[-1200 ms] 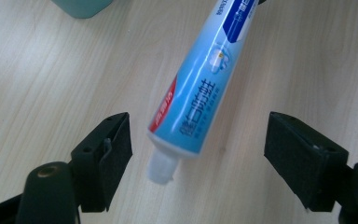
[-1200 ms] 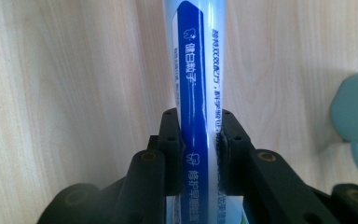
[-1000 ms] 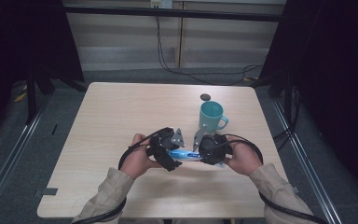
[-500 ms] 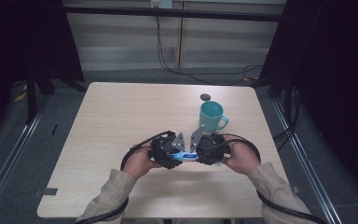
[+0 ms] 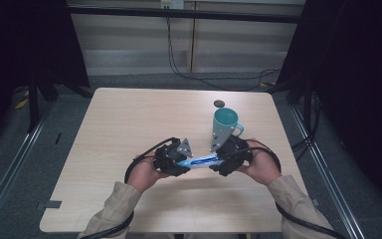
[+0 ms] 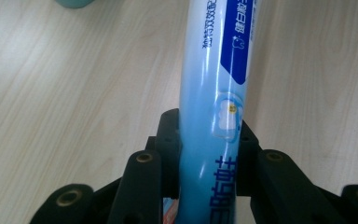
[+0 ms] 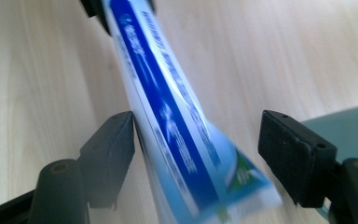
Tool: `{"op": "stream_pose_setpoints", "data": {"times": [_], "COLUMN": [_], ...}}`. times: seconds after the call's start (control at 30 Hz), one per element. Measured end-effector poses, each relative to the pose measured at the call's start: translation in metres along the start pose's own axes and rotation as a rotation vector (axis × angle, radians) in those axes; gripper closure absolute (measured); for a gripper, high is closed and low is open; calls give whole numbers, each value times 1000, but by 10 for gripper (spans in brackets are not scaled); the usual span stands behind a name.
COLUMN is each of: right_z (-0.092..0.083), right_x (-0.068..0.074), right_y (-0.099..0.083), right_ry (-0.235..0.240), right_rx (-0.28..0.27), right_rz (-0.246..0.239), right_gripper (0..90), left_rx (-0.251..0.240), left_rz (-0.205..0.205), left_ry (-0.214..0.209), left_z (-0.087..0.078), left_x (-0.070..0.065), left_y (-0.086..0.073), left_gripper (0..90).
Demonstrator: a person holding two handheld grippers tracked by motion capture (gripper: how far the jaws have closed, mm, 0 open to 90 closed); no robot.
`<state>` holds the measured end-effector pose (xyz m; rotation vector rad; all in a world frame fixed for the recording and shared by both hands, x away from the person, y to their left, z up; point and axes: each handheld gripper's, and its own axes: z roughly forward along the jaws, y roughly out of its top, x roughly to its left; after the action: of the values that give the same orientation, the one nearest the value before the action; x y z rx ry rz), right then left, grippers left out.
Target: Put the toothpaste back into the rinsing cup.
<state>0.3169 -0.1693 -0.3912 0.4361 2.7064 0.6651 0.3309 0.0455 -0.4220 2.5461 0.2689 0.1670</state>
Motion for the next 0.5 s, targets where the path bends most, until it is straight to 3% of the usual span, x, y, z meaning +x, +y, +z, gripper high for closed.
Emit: {"op": "stream_pose_setpoints", "data": {"times": [0.2, 0.27, 0.3, 0.5], "right_z": [-5, -5, -5, -6], "right_x": [-9, -13, -14, -19], "right_y": [-12, -17, -19, -33], "right_ry": [-42, -24, -45, -36], "right_rx": [-47, -54, -43, -65], "right_rz": [71, 99, 102, 173], "right_gripper": [224, 231, 224, 225], "left_rx": [15, 18, 20, 16], "left_rz": [-12, -26, -33, -73], "left_ry": [23, 21, 22, 32], "left_z": [-2, -1, -1, -5], "left_x": [2, 4, 5, 11], "left_y": [-5, -7, -9, -17], "left_gripper": [723, 724, 724, 726]}}
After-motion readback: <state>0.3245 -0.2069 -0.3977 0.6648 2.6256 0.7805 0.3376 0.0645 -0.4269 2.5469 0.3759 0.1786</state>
